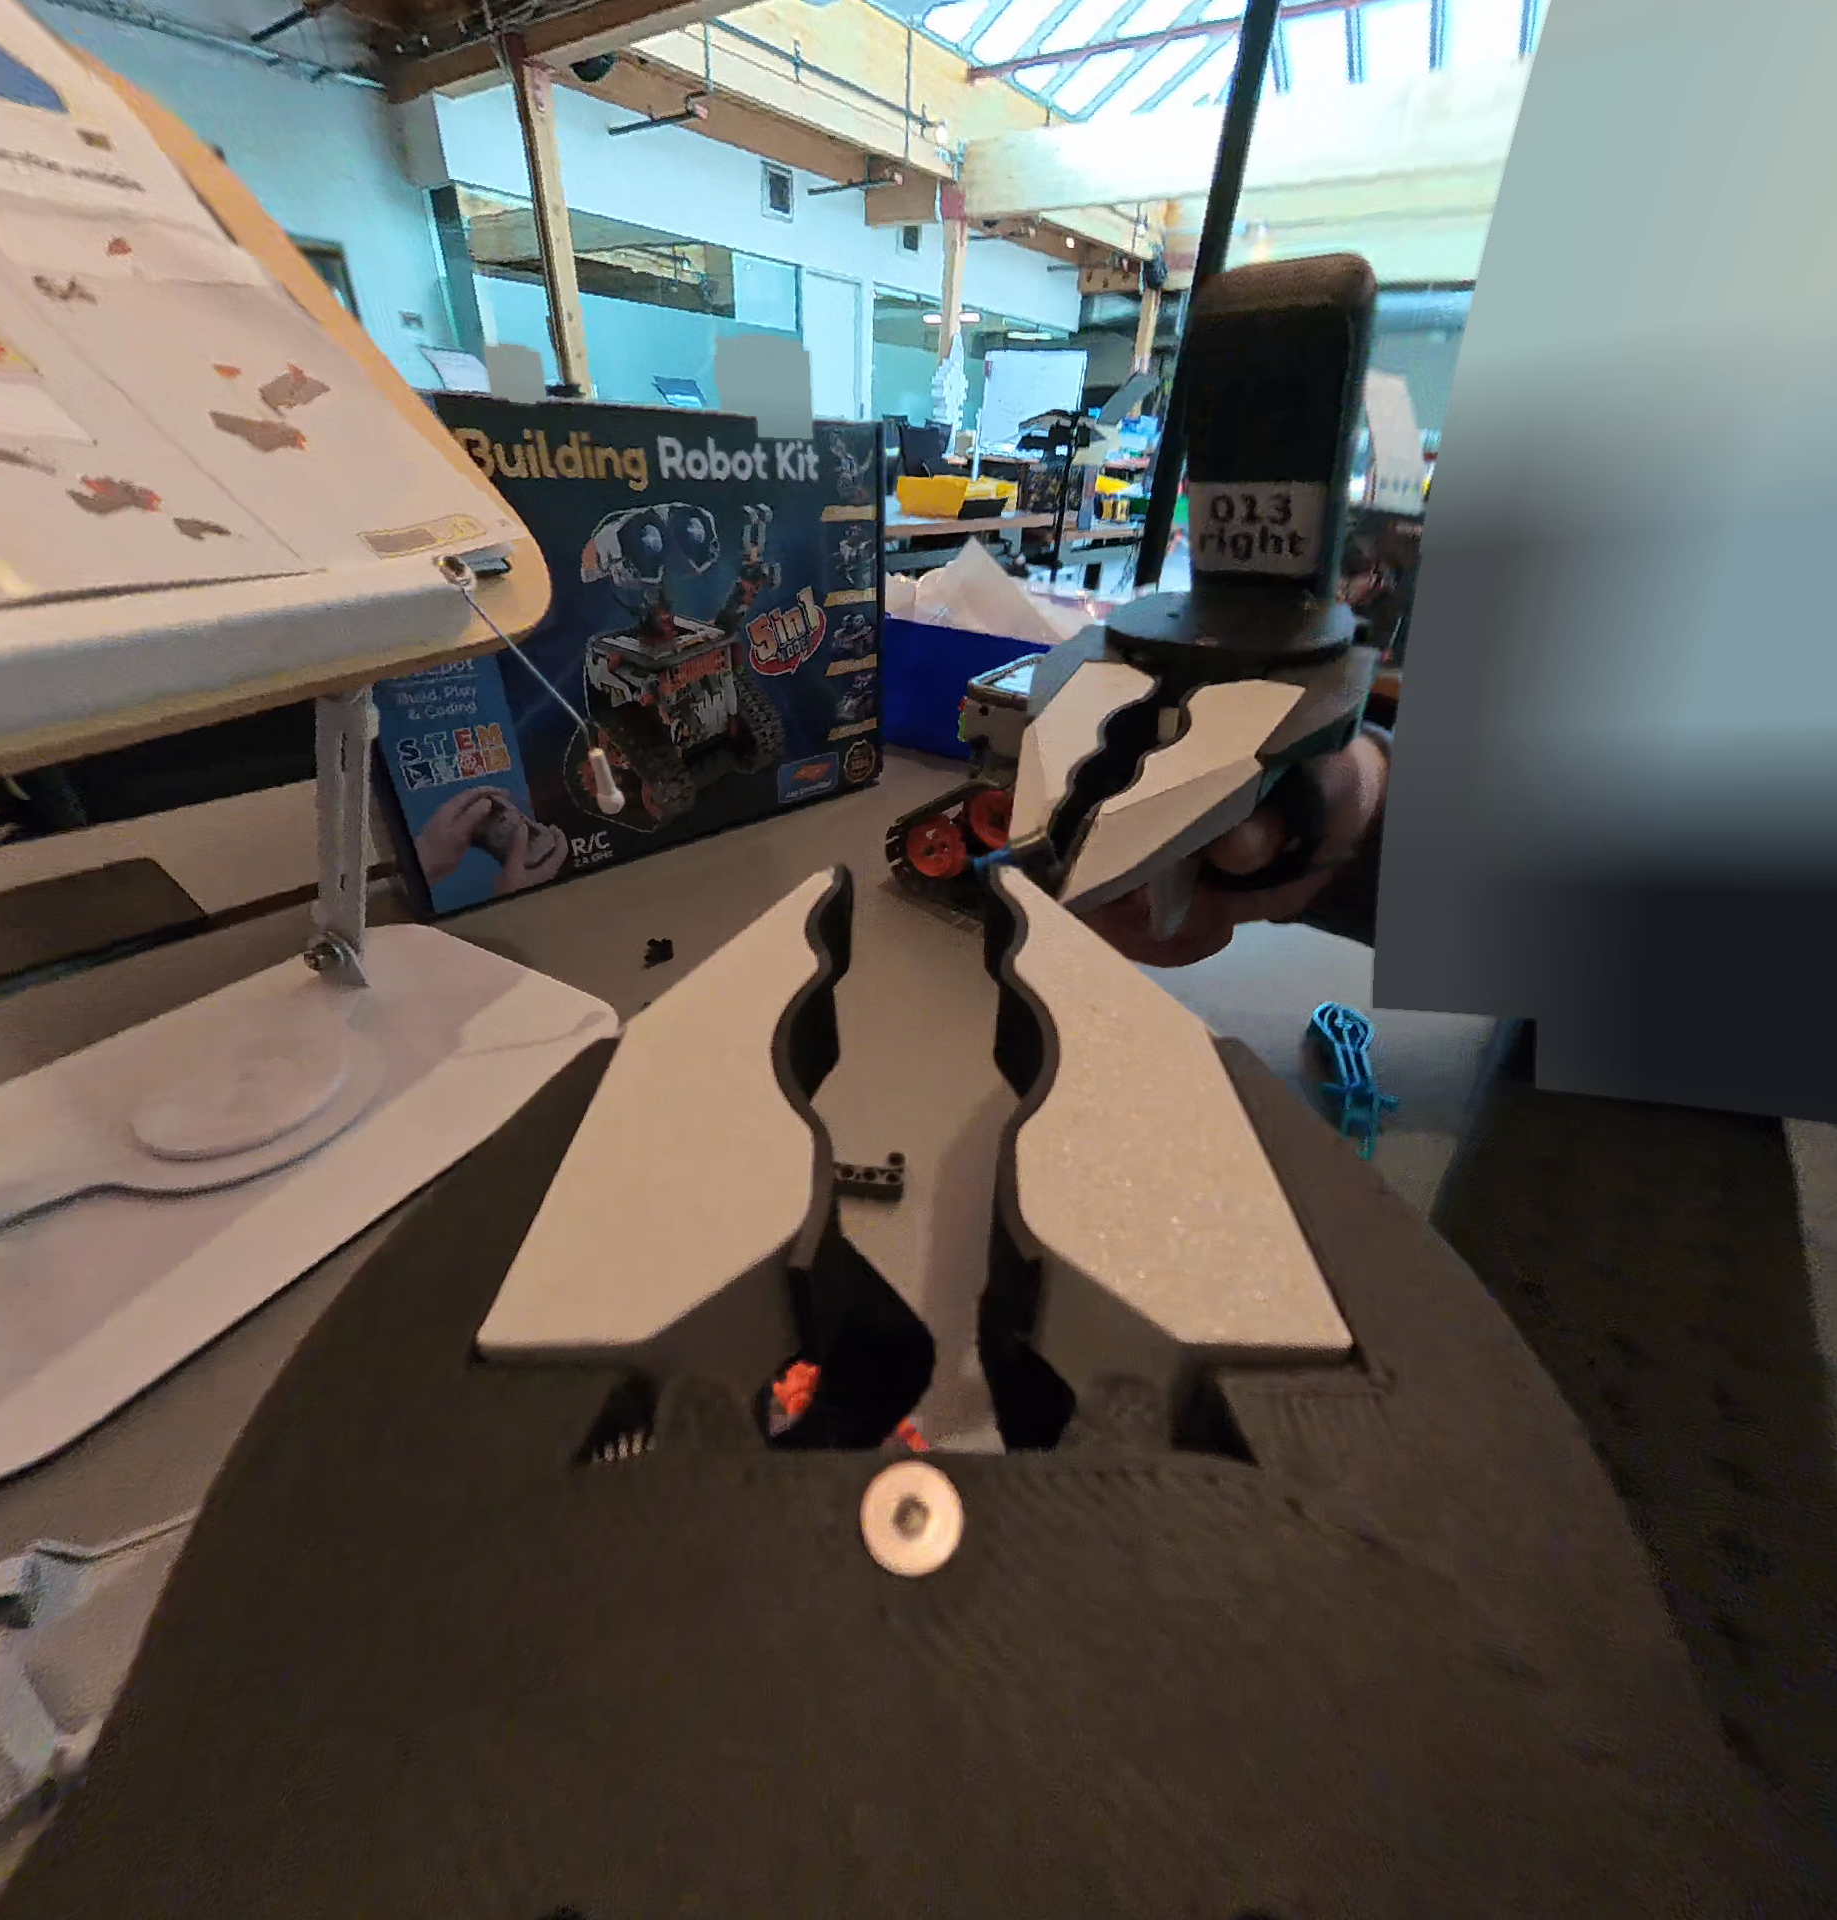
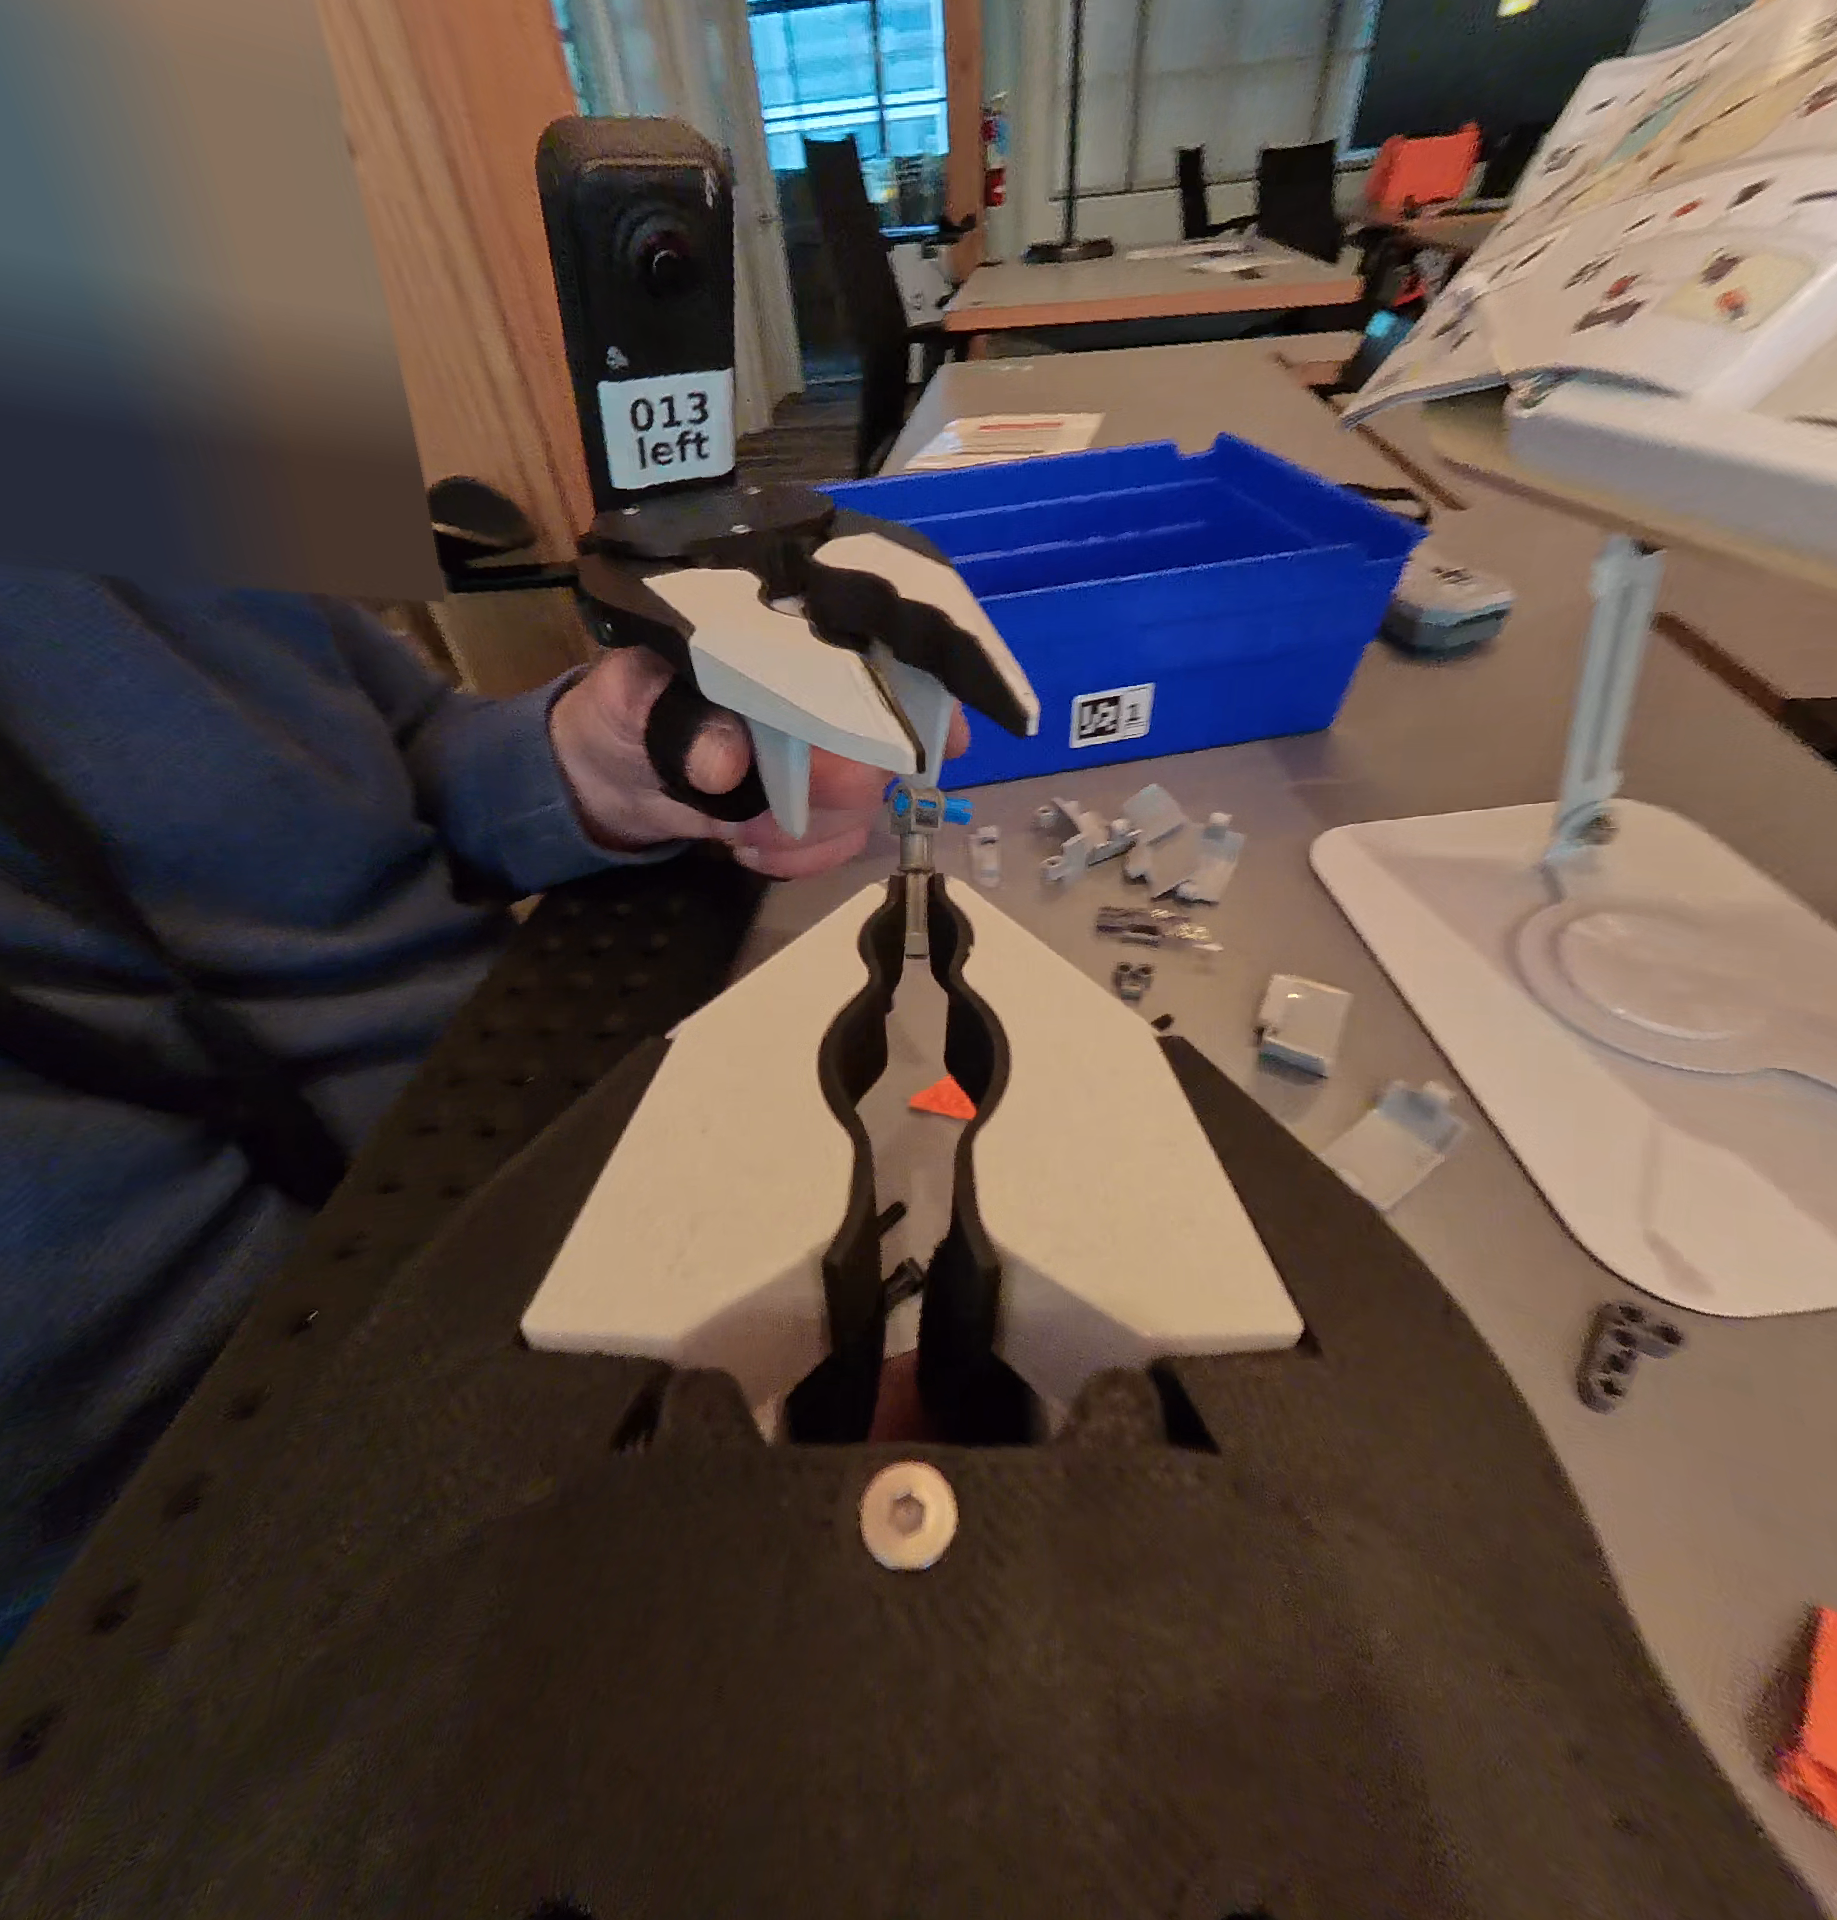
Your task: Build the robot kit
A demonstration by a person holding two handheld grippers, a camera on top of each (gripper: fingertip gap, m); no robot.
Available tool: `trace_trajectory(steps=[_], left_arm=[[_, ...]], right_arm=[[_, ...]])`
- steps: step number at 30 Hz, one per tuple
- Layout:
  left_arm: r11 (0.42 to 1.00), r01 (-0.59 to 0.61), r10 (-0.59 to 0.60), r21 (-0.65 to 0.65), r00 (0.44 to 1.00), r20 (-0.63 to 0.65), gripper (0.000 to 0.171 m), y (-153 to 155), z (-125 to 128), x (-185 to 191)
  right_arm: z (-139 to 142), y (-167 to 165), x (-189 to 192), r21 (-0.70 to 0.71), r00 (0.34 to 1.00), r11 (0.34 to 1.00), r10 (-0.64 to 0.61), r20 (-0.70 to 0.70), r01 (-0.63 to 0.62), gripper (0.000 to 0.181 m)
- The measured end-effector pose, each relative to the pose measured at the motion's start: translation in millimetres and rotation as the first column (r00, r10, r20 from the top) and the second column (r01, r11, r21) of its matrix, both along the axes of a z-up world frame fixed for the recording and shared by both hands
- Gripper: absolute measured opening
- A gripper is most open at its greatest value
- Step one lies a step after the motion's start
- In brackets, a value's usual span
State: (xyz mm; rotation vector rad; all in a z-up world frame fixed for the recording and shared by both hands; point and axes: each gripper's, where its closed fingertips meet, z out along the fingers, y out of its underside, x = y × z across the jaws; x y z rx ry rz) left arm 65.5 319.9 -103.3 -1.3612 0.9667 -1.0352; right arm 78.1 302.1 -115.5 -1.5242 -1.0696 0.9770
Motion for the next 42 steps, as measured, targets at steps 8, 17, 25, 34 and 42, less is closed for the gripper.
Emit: trace_trajectory(steps=[8, 17, 25, 34, 42], left_arm=[[0.979, 0.112, -0.090, 0.173, 0.988, -0.128, 0.031, -24.7, -10.2, 9.5], [0.914, 0.230, -0.139, 0.334, 0.952, -0.273, 0.033, -44.9, -26.4, 12.7], [0.899, 0.331, -0.223, 0.286, 0.909, -0.351, 0.008, -63.9, -44.8, 22.1], [0.969, 0.245, -0.241, 0.016, 0.962, -0.130, 0.006, -38.3, -23.9, 13.0], [0.966, 0.252, -0.253, -0.055, 0.967, -0.008, 0.006, -33.4, -9.3, 8.8]], right_arm=[[-14.3, -21.8, -1.6, -0.105, 0.982, 0.976, 0.190, -0.009, -0.190, 0.001], [-24.1, -38.0, 1.5, -0.198, 0.950, 0.930, 0.312, -0.019, -0.309, 0.001], [-38.6, -51.8, -1.8, -0.275, 0.921, 0.889, 0.389, 0.029, -0.367, 0.000], [-13.0, -27.8, 2.7, -0.089, 0.980, 0.977, 0.198, 0.031, -0.194, 0.019], [-6.0, -20.2, -4.9, 0.028, 0.994, 0.996, 0.077, 0.082, -0.080, 0.013]])
